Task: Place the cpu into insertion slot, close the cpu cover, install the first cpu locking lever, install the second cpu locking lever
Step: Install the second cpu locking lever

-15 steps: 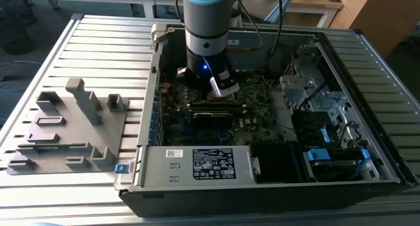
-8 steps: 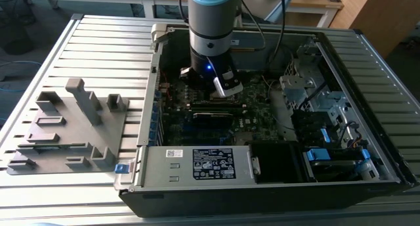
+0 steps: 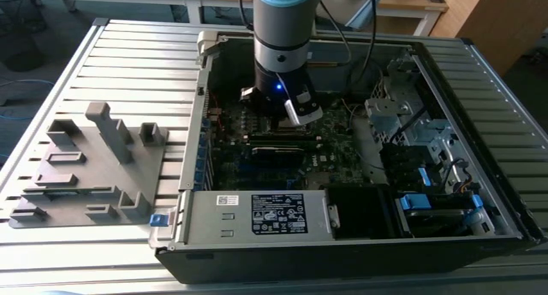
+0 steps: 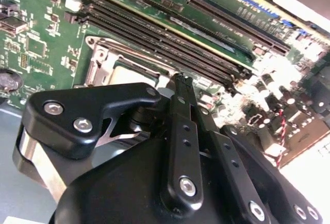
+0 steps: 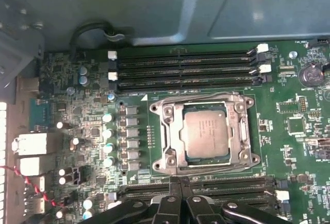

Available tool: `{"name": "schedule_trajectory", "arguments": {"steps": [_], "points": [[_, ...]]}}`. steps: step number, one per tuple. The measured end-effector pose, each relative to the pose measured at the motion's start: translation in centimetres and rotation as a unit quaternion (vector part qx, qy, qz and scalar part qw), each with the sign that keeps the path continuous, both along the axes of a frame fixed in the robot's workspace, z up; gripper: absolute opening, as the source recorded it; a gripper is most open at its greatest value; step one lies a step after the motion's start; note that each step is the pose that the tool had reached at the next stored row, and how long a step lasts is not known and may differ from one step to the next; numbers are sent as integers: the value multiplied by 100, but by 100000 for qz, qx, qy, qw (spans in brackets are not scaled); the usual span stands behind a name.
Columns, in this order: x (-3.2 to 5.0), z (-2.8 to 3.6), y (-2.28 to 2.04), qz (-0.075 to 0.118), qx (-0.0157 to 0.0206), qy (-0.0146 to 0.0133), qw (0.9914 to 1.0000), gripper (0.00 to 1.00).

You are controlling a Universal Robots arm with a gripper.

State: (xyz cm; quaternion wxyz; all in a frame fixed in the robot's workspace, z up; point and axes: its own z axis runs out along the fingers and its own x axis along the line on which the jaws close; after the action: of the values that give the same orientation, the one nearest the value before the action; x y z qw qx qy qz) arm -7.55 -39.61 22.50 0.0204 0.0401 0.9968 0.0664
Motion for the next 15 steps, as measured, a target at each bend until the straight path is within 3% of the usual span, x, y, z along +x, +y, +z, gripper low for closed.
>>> {"name": "schedule_trajectory", "arguments": {"steps": [7, 12, 15], "points": [[9, -8, 156, 1, -132, -2, 100000, 11], [28, -13, 233, 5, -144, 1, 100000, 11], [72, -16, 255, 0, -158, 2, 100000, 11]]}}
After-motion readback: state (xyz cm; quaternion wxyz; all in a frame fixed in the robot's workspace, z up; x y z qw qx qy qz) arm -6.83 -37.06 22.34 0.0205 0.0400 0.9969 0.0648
